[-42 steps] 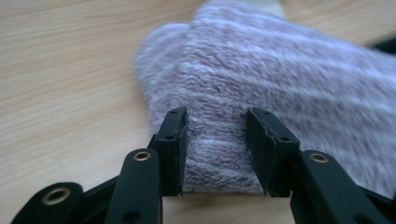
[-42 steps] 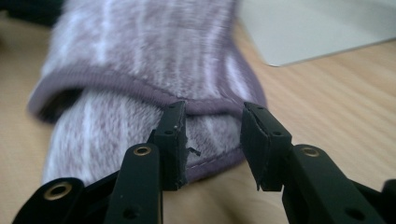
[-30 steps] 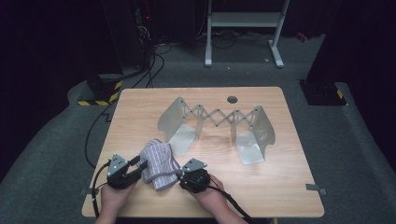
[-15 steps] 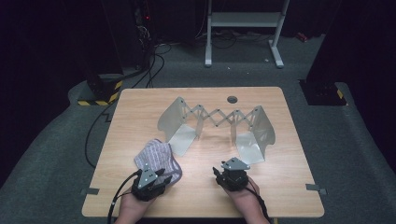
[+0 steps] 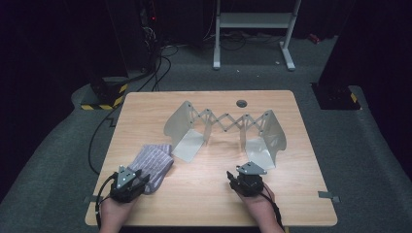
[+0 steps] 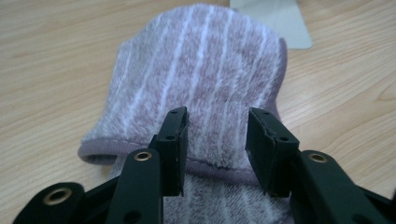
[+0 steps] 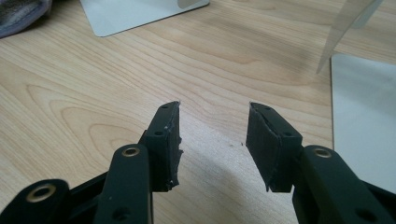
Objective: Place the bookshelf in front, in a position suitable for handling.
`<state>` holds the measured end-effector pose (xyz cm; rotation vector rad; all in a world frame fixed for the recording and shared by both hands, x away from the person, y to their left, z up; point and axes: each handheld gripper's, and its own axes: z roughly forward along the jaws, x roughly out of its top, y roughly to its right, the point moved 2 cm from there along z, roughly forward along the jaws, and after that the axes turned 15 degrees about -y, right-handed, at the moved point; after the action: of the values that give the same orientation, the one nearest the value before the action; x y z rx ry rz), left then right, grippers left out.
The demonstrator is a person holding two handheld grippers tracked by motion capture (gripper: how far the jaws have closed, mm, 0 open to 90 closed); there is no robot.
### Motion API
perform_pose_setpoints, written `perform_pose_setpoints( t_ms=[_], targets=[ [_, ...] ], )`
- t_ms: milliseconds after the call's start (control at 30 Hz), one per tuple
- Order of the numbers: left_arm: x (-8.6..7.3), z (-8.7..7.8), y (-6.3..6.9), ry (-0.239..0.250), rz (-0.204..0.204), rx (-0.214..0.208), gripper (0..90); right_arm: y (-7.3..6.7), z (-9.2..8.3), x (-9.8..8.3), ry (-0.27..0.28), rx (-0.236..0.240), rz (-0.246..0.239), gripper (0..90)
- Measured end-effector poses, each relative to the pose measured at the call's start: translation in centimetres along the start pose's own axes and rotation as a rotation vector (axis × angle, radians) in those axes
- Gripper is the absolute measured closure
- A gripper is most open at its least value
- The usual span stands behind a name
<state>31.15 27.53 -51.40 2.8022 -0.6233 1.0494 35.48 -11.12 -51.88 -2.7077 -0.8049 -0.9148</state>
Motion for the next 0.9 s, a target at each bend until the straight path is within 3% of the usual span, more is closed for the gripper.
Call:
perform_pose_setpoints(
  t_ms=[133, 200, 267, 333, 467, 667, 800, 867, 900],
  targets=[
    [1.1, -0.8, 2.1, 0.054, 0.038, -0.079, 58.9, 0.3, 0.0, -0.1, 0.001, -0.003, 0.014, 54.8],
    [1.9, -0.5, 3.6, 0.054, 0.071, -0.123, 59.7, 0.3, 0.1, -0.1, -0.003, -0.004, 0.019, 54.9],
    [2.5, 0.6, 4.7, 0.025, 0.104, -0.121, 60.6, 0.3, 0.1, -0.1, -0.006, -0.005, 0.015, 54.9],
    [2.8, 2.2, 5.0, -0.021, 0.129, -0.097, 61.2, 0.3, 0.1, -0.1, -0.006, -0.007, 0.015, 54.9],
    [3.2, 4.3, 3.8, -0.077, 0.094, -0.041, 64.2, 0.6, -0.1, -0.3, -0.003, -0.015, 0.027, 54.8],
    [3.6, 5.7, 0.7, -0.100, 0.020, 0.062, 67.7, 2.0, -0.6, -0.9, 0.000, -0.051, 0.057, 54.6],
    [4.3, 5.2, -0.1, -0.069, -0.007, 0.052, 65.8, 3.4, -1.4, -2.0, 0.003, -0.089, 0.083, 54.5],
    [5.0, 4.7, 0.2, -0.042, 0.003, 0.027, 61.1, 3.7, -1.6, -2.3, 0.003, -0.100, 0.086, 54.5],
    [5.4, 4.5, 0.3, -0.030, 0.010, 0.020, 61.1, 4.7, -2.0, -2.9, 0.004, -0.119, 0.117, 54.5]
  ],
)
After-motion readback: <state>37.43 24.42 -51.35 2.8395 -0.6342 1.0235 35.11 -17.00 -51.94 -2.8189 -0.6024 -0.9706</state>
